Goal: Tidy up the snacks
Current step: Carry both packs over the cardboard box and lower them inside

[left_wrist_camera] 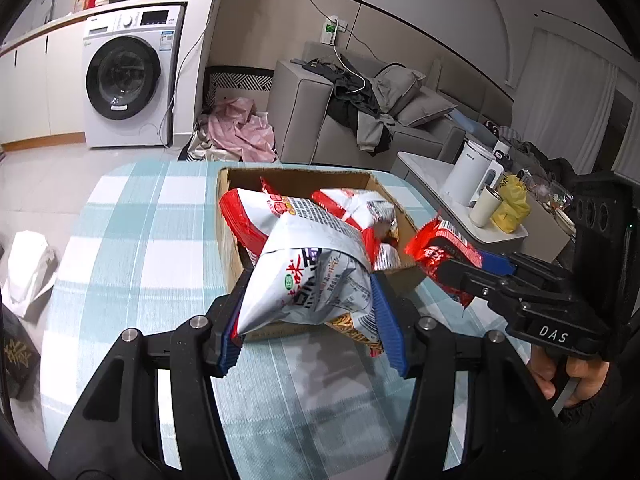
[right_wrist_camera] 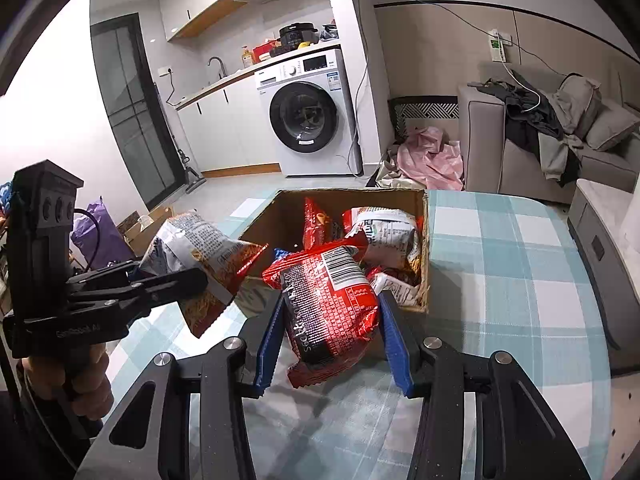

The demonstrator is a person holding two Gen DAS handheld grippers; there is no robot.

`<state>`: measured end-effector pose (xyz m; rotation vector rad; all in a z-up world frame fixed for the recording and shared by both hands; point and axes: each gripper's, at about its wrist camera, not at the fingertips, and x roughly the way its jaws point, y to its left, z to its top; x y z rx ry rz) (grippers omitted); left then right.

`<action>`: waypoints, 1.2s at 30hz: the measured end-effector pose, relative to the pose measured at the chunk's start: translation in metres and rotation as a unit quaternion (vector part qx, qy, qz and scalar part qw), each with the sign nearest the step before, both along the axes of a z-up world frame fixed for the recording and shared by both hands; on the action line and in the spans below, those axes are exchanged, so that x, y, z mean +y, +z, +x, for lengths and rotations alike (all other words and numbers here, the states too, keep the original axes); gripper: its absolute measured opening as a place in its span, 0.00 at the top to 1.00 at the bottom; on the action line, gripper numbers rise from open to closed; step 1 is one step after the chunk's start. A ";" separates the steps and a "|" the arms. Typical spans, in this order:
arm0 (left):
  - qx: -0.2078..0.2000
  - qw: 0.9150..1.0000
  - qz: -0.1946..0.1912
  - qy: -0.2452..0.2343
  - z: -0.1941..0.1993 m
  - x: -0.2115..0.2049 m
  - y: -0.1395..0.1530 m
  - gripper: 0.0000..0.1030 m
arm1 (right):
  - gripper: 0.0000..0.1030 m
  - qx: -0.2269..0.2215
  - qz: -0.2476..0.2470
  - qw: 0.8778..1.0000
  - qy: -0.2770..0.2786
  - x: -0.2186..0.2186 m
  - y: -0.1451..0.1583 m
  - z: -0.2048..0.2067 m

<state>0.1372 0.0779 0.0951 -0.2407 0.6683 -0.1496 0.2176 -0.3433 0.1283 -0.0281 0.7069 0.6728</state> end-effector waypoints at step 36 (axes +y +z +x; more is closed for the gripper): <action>0.024 0.999 0.026 0.009 0.106 -0.007 -0.028 0.48 | 0.55 -0.004 -0.020 1.000 -0.004 0.031 -0.022 0.073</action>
